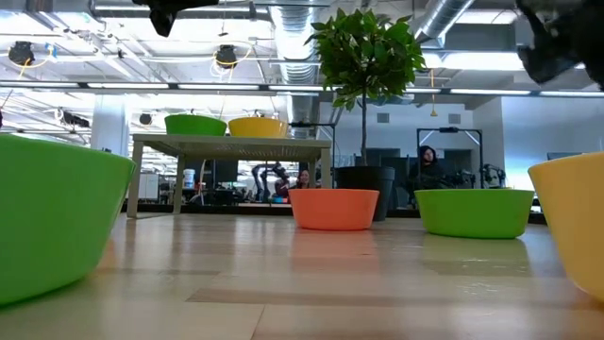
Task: Pick & Place Mini bowls
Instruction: Put the orange bowl on the shelf
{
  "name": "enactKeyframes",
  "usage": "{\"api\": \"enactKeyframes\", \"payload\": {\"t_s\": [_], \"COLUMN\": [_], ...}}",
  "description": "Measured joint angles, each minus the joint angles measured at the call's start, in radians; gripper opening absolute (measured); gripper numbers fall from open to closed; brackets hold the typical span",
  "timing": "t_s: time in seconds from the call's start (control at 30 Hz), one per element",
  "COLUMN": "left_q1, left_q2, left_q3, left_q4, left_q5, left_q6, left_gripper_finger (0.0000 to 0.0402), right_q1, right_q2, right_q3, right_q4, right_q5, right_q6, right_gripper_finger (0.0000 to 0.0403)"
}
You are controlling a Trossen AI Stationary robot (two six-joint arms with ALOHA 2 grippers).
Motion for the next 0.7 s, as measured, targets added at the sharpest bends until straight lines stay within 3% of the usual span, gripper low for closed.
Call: {"api": "enactKeyframes", "payload": {"t_s": [0.43,0.7], "left_q1": [0.000,0.000], "left_q2": [0.000,0.000], "left_q3": [0.000,0.000], "left_q4": [0.015,0.023], "left_q5": [0.000,0.000], "left_q6": [0.000,0.000], "left_gripper_finger": [0.0007,0.0011], "right_q1": [-0.012,-0.012], "right_q2": [0.072,0.070], "right_q3": [-0.020,-0.099], "right_q4": [0.078,0.103], "right_q5": [0.000,-0.002], "right_q6": [0.000,0.040], "right_gripper_finger": [0.0077,0.0077]}}
